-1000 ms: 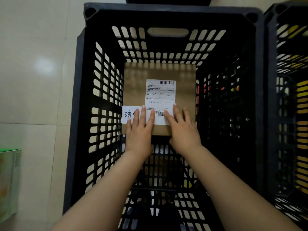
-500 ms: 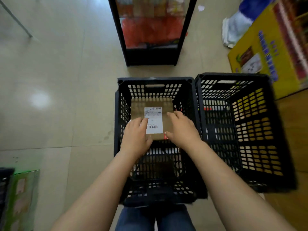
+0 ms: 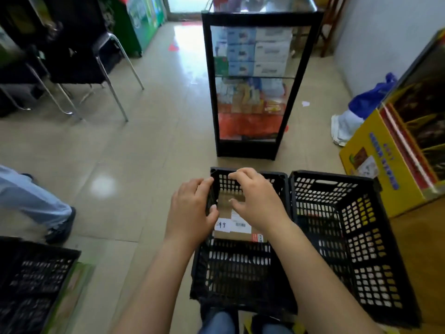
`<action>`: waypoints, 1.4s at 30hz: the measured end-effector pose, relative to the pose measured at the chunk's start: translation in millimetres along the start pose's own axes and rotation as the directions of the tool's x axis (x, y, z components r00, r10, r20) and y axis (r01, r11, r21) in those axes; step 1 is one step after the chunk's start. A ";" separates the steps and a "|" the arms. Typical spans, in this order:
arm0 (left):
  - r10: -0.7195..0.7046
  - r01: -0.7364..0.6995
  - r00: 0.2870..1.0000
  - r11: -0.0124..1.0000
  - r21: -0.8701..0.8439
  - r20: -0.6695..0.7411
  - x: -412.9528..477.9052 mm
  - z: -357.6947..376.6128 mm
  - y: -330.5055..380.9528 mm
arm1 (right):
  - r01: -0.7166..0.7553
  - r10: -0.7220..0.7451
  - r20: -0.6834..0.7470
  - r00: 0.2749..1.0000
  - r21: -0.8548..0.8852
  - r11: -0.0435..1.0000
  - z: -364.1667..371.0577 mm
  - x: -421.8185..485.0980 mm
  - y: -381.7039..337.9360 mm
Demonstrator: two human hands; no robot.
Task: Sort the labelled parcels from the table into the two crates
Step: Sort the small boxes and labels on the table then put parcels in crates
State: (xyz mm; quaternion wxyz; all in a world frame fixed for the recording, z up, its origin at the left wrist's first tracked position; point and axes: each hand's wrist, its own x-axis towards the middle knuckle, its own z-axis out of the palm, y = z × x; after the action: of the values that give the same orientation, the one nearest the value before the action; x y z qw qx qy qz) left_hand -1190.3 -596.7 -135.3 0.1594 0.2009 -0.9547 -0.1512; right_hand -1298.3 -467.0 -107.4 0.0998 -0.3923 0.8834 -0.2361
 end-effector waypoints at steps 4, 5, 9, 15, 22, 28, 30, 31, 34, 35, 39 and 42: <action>-0.114 0.121 0.986 0.991 0.049 -0.121 -19.9 -32.2 18.9 | 0.146 -0.147 0.045 0.988 0.010 0.989 -25.0 -8.9 -13.7; -0.157 0.166 0.977 0.985 0.052 -0.144 -27.5 -36.9 25.7 | 0.186 -0.186 0.070 0.980 0.007 0.983 -29.9 -11.7 -15.9; -0.358 0.374 0.906 0.927 0.031 -0.227 -75.0 -48.6 49.8 | 0.347 -0.351 0.163 0.922 0.052 0.936 -35.0 -26.3 -27.5; -0.654 0.701 0.676 0.713 0.020 -0.340 -180.3 -73.9 67.9 | 0.581 -0.608 0.348 0.714 0.190 0.791 -0.5 -70.3 -76.2; -0.781 0.907 0.334 0.419 -0.047 -0.527 -308.9 -106.2 93.6 | 0.787 -0.827 0.418 0.377 0.327 0.524 42.3 -155.6 -156.8; -0.751 0.986 0.034 0.133 -0.101 -0.659 -431.7 -138.4 147.0 | 0.855 -0.912 0.411 0.019 0.466 0.228 62.9 -273.3 -228.8; -0.739 0.992 -0.055 0.039 -0.124 -0.672 -473.7 -146.4 172.5 | 0.842 -0.915 0.393 -0.091 0.522 0.140 68.7 -320.4 -246.7; -0.730 0.992 -0.089 -0.003 -0.127 -0.677 -494.9 -149.7 185.3 | 0.829 -0.915 0.380 -0.136 0.549 0.105 70.7 -344.3 -254.6; -0.699 0.980 -0.197 -0.140 -0.139 -0.687 -561.2 -157.3 223.3 | 0.789 -0.895 0.356 -0.268 0.614 0.008 75.5 -421.3 -273.2; -0.687 0.973 -0.228 -0.179 -0.143 -0.690 -584.0 -159.2 235.9 | 0.771 -0.886 0.350 -0.305 0.637 -0.014 77.3 -448.9 -277.9; -0.632 0.936 -0.340 -0.298 -0.187 -0.696 -672.8 -171.8 282.2 | 0.703 -0.855 0.307 -0.418 0.705 -0.091 85.1 -557.7 -290.7; -0.568 0.905 -0.409 -0.353 -0.237 -0.714 -732.8 -182.8 313.9 | 0.658 -0.827 0.265 -0.495 0.736 -0.158 89.3 -628.5 -299.2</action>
State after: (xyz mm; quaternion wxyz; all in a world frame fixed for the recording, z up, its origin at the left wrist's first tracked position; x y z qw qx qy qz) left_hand -592.4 -47.2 -37.9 0.2047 0.9280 -0.2860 0.1230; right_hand -650.2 -205.7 -42.4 0.2839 -0.9492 0.0733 -0.1142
